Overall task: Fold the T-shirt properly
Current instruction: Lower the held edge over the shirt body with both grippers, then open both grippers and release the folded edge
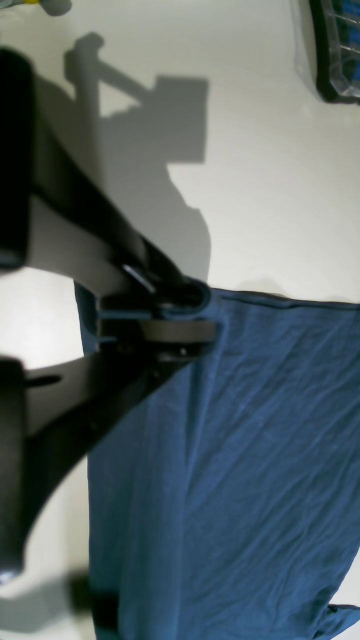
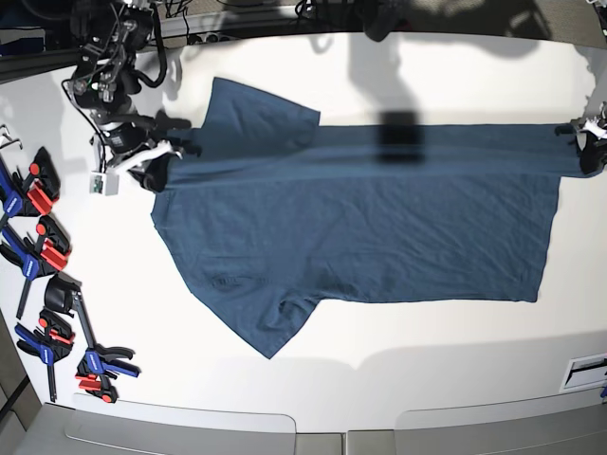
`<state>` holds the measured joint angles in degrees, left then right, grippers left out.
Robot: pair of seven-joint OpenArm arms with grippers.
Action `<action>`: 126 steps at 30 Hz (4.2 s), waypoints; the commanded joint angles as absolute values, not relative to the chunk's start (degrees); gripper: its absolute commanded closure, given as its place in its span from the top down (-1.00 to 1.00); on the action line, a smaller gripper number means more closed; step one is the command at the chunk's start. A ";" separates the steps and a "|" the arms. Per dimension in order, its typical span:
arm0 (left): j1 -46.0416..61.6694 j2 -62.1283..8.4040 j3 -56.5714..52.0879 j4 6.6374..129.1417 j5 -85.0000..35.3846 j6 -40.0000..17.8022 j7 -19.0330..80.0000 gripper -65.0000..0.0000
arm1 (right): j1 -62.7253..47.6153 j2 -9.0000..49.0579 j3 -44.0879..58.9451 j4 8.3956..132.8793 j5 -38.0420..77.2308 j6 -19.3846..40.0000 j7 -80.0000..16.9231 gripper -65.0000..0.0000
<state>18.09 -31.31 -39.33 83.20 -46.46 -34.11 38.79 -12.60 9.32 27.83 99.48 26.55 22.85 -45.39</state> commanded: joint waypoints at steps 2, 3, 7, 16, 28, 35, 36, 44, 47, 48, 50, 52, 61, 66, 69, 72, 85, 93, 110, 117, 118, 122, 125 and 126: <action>17.74 -32.88 -39.90 83.92 -47.40 -34.00 36.73 -1.00 | -11.11 10.00 28.08 100.47 26.98 22.44 -43.68 -1.00; 17.76 -32.88 -39.90 83.92 -47.40 -34.00 36.75 -1.00 | -10.83 10.00 28.08 100.47 26.98 22.44 -43.68 -1.00; 17.76 -32.91 -39.90 83.92 -47.35 -34.02 35.90 -1.00 | -10.50 9.98 28.08 100.47 26.94 22.44 -43.83 -1.00; 17.78 -32.88 -39.90 83.92 -43.29 -34.00 34.24 -1.00 | -10.41 10.00 28.08 98.98 25.47 20.80 -42.87 -1.00; 17.78 -32.91 -39.90 83.92 -40.29 -32.71 33.19 -1.00 | -2.92 10.02 28.08 86.74 25.67 21.04 -41.80 -1.00; 17.76 -32.91 -39.90 83.92 -40.27 -31.24 32.84 -1.00 | -1.93 10.02 28.08 86.74 25.23 21.04 -42.48 -1.00; 17.76 -32.91 -39.90 83.92 -40.27 -31.24 32.64 -1.00 | -1.96 10.02 28.08 86.74 24.47 21.02 -42.52 -1.00; 17.76 -32.91 -39.90 83.92 -38.81 -31.22 31.62 -1.00 | -1.98 10.02 28.08 86.72 19.31 17.21 -43.55 -1.00; 17.76 -32.91 -39.90 83.92 -38.81 -31.22 31.62 -1.00 | -1.96 10.02 28.10 86.72 17.93 15.59 -43.53 -1.00; 17.76 -32.91 -39.90 83.92 -38.81 -31.22 31.62 -1.00 | -1.96 10.02 28.10 86.72 17.91 15.27 -43.53 -1.00; 17.76 -32.91 -39.90 83.92 -38.81 -31.22 31.48 -1.00 | -1.96 10.02 28.10 86.72 17.89 14.48 -43.51 -1.00; 17.76 -32.91 -39.90 83.92 -38.81 -31.22 31.35 -1.00 | -1.96 10.02 28.10 86.72 17.89 14.50 -43.51 -1.00; 17.76 -32.91 -39.90 83.92 -38.83 -31.22 31.46 -1.00 | -1.96 10.02 28.10 86.72 17.93 14.50 -43.53 -1.00; 17.74 -33.06 -37.91 83.92 -38.79 -31.22 34.06 -1.00 | -1.96 10.02 28.10 86.74 17.96 14.52 -43.53 -1.00; 17.72 -33.04 -35.29 83.92 -37.63 -29.71 34.17 -1.00 | -1.96 10.00 28.10 86.74 17.96 14.50 -43.53 -1.00; 16.95 -33.04 -33.04 83.90 -34.26 -26.26 33.67 -1.00 | -1.96 10.02 28.10 86.74 17.93 14.50 -43.53 -1.00; 14.66 -33.06 -31.35 83.90 -33.89 -26.09 33.43 -1.00 | -1.96 10.02 28.10 86.74 17.96 14.52 -43.55 -1.00; 13.13 -33.04 -31.33 83.90 -33.91 -26.11 34.41 -1.00 | -1.98 10.00 28.10 86.72 17.96 14.52 -43.57 -1.00; 13.15 -33.04 -31.33 83.90 -33.91 -26.11 34.24 -0.63 | -1.91 10.17 28.10 86.76 18.17 14.57 -43.90 -0.21; 13.15 -33.65 -31.46 83.92 -33.93 -26.09 34.15 -0.56 | -1.93 10.48 28.18 89.19 18.09 14.59 -45.01 -0.21; 13.15 -34.20 -31.59 83.96 -34.04 -26.09 33.85 -0.56 | -1.93 10.48 28.27 90.37 17.85 14.59 -45.10 -0.21; 13.17 -37.34 -33.65 84.09 -34.11 -26.09 33.36 -0.56 | -1.93 10.94 29.02 95.26 15.07 14.59 -45.23 -0.21; 13.17 -39.70 -36.95 84.09 -34.20 -26.09 33.45 -0.56 | -1.96 12.34 29.95 97.27 14.94 14.59 -46.46 -0.21; 13.19 -40.38 -38.17 84.09 -34.68 -26.04 33.65 -0.56 | -1.96 12.80 30.50 97.73 14.96 14.59 -47.13 -0.21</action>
